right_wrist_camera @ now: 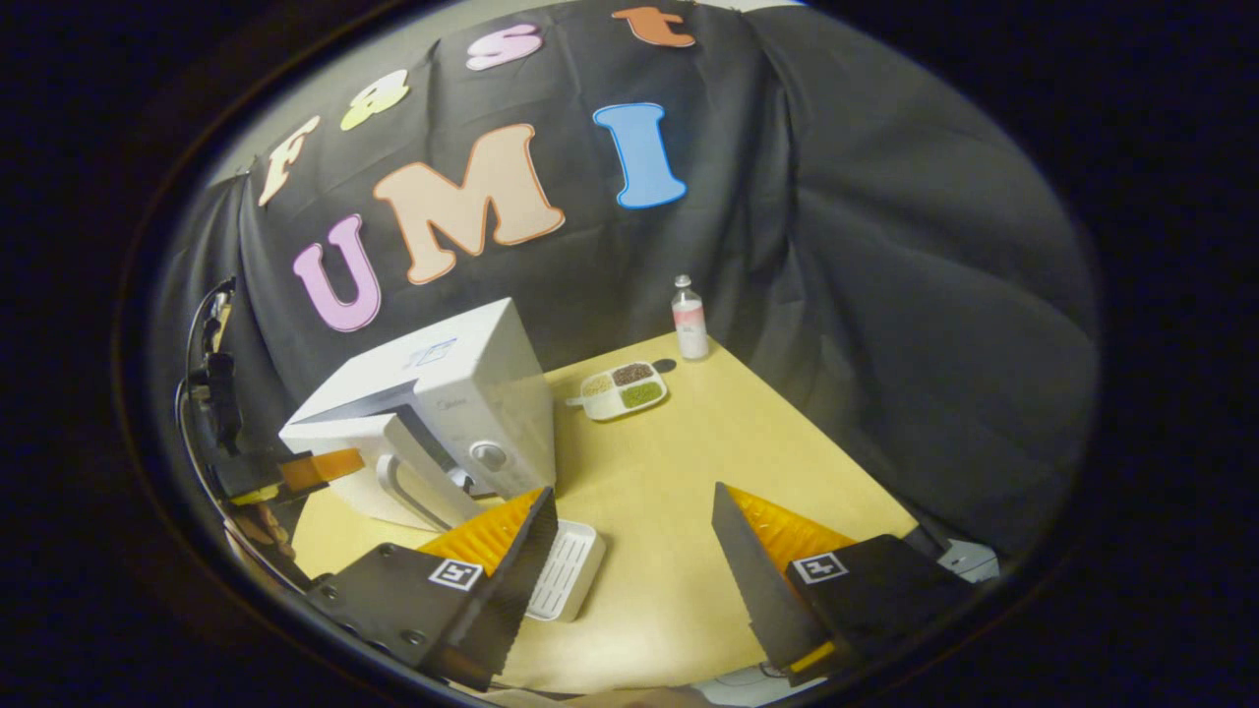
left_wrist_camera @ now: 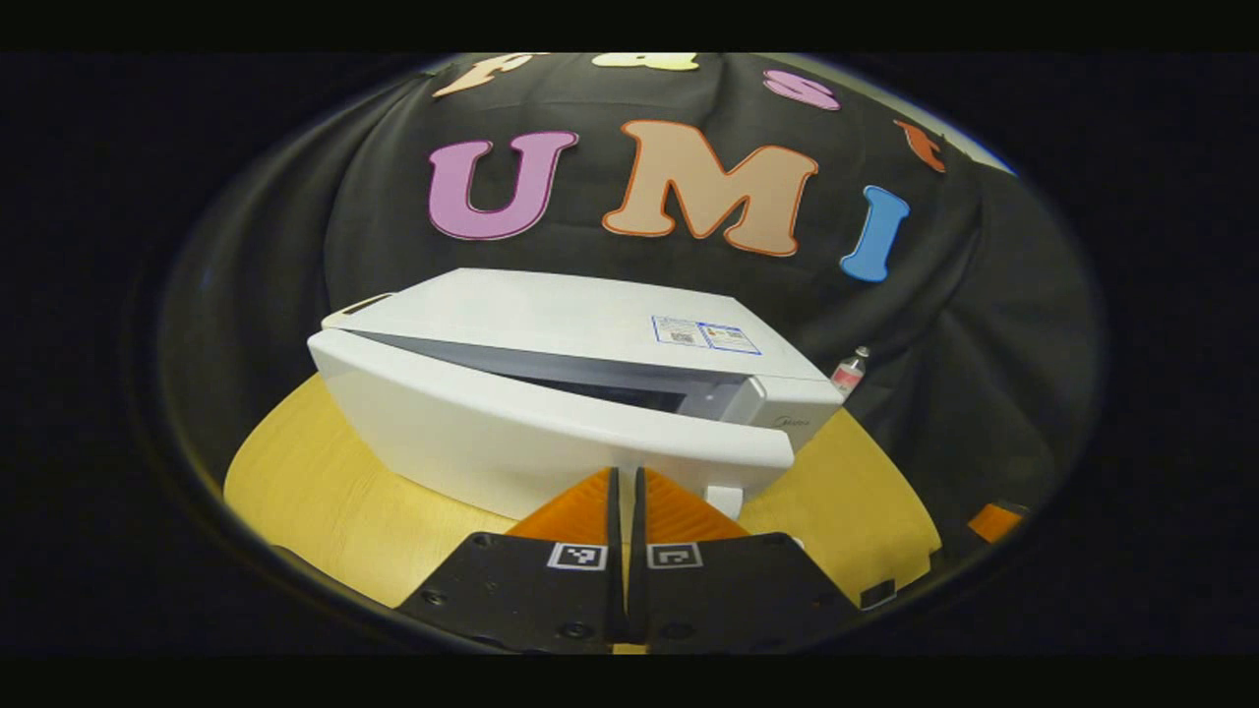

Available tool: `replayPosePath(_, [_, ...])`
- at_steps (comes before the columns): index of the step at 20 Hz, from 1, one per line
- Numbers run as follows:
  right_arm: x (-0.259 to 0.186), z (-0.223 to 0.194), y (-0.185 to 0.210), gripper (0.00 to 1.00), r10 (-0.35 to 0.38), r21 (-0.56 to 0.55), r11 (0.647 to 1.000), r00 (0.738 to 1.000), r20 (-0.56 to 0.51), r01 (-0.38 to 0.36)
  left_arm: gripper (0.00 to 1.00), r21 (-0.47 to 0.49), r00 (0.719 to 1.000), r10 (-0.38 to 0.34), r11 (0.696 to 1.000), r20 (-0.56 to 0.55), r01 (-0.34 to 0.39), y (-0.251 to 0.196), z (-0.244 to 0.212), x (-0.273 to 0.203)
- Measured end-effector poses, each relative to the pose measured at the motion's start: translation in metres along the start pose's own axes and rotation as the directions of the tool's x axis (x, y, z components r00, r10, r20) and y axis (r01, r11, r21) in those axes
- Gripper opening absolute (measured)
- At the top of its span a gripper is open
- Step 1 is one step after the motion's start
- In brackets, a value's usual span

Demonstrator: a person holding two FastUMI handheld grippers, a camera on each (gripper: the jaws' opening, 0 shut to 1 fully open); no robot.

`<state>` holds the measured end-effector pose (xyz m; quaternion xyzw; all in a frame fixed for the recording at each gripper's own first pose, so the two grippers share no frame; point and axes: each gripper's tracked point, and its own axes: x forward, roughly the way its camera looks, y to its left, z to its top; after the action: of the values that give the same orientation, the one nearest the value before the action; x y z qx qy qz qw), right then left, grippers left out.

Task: Open the microwave oven with the left hand, put the food in, and close the microwave oven.

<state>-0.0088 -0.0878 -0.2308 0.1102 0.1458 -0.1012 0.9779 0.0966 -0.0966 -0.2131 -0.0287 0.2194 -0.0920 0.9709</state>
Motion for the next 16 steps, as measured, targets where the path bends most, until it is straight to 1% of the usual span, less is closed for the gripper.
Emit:
replayPosePath(3, [0.004, 0.001, -0.007, 0.98, -0.013, 0.008, 1.0, 1.0, 0.001, 0.013, 0.01, 0.002, 1.0, 0.004, 1.0, 0.006, -0.004, -0.002, 0.003, 0.01])
replayPosePath(4, [0.006, 0.002, -0.008, 0.92, -0.015, 0.008, 1.0, 1.0, 0.0, 0.015, 0.0, 0.001, 1.0, 0.005, 1.0, 0.011, -0.005, -0.003, 0.005, 0.016])
replayPosePath(5, [0.008, 0.003, -0.007, 0.98, -0.015, 0.008, 1.0, 1.0, 0.0, 0.015, 0.01, 0.0, 1.0, 0.006, 1.0, 0.017, -0.006, -0.004, 0.006, 0.02])
replayPosePath(7, [0.007, 0.005, -0.008, 0.98, -0.015, 0.001, 1.0, 1.0, 0.0, 0.015, 0.0, -0.001, 1.0, 0.01, 1.0, 0.021, -0.01, -0.005, 0.007, 0.025])
replayPosePath(8, [0.007, 0.005, -0.009, 0.94, -0.015, -0.006, 1.0, 1.0, -0.006, 0.015, 0.0, -0.001, 1.0, 0.01, 1.0, 0.021, -0.01, -0.007, 0.008, 0.027])
replayPosePath(10, [0.007, 0.007, -0.01, 0.98, -0.014, -0.015, 1.0, 1.0, -0.01, 0.014, 0.01, 0.004, 1.0, 0.014, 1.0, 0.027, -0.014, -0.006, 0.01, 0.03])
replayPosePath(16, [0.01, 0.013, -0.017, 0.98, -0.013, -0.024, 1.0, 0.999, -0.031, 0.012, 0.01, 0.01, 0.998, 0.057, 0.998, 0.04, -0.057, 0.0, 0.015, 0.04])
